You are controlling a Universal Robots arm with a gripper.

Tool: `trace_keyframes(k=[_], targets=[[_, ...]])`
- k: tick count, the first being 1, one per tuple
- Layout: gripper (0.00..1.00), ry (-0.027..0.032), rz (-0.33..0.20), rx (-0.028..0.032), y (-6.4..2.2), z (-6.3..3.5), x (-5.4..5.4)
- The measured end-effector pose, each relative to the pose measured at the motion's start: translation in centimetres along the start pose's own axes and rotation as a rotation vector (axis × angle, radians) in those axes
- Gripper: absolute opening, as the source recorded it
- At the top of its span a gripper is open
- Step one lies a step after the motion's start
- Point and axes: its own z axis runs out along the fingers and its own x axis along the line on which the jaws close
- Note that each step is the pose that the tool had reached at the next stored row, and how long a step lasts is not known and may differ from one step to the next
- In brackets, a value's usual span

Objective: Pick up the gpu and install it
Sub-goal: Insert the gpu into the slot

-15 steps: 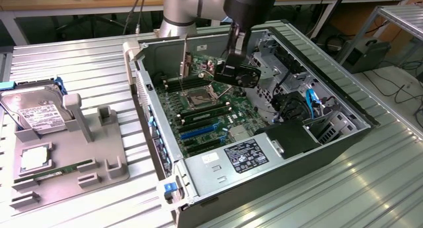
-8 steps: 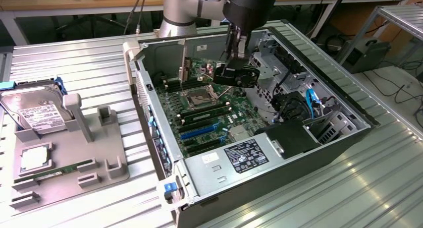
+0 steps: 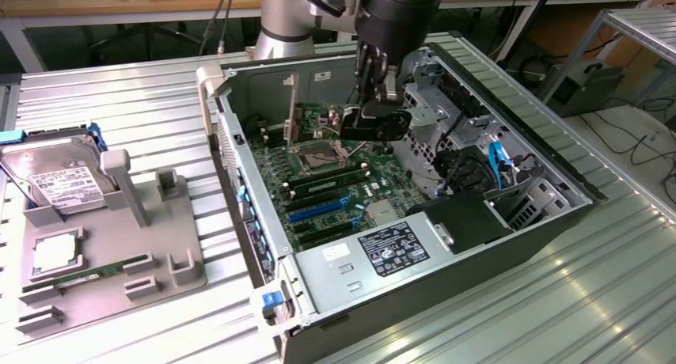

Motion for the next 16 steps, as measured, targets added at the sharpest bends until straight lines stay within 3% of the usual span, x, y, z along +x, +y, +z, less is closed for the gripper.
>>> trace_keyframes(k=[9, 16], targets=[[0.26, 0.0016, -0.067, -0.0058, -0.12, 0.83, 0.4], [0.26, 0.0034, -0.167, -0.0138, -0.18, 1.63, 0.6]])
